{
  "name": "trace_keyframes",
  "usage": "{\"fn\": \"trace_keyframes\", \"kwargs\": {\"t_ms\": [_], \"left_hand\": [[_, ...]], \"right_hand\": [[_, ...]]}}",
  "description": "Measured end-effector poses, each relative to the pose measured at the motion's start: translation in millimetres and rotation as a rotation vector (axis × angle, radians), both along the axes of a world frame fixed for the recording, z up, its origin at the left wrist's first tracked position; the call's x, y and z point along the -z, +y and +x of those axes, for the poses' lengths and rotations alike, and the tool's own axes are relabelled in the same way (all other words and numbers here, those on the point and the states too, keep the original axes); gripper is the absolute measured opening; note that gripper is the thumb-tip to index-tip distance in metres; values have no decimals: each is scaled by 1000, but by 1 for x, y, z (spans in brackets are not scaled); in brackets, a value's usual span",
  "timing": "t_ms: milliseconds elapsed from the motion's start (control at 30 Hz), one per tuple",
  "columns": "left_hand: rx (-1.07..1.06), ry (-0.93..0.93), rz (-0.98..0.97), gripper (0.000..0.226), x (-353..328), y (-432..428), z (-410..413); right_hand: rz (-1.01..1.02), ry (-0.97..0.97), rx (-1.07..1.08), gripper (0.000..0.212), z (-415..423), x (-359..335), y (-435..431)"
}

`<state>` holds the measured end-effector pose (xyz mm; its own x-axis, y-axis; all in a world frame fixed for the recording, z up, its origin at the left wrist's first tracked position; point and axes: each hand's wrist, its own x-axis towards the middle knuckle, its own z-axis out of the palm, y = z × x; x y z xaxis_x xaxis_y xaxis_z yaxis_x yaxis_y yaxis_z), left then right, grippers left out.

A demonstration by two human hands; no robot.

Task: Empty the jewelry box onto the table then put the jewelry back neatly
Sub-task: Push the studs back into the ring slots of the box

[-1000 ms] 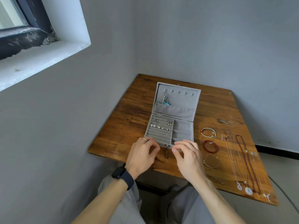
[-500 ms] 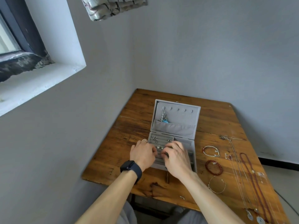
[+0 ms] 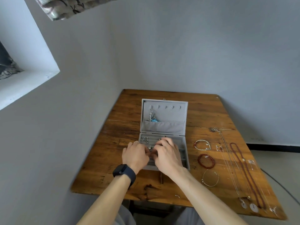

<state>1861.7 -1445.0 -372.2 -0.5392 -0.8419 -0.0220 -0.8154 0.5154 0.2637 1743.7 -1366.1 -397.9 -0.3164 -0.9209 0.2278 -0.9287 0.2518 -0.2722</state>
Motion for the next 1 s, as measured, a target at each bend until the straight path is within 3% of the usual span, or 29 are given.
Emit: {"fn": "trace_keyframes", "kwargs": {"t_ms": [400,600,1000], "left_hand": [[-20,-85,-49,24,-4,8,-10],[-19,0,-130,17,0,11,-5],[164,86,-231,30,5,18,21]], "right_hand": [[-47,50,-40,25,5,3,15],[-181,-53,68,25,1,6,48],[-86,-103,140,53,2,29,105]]}}
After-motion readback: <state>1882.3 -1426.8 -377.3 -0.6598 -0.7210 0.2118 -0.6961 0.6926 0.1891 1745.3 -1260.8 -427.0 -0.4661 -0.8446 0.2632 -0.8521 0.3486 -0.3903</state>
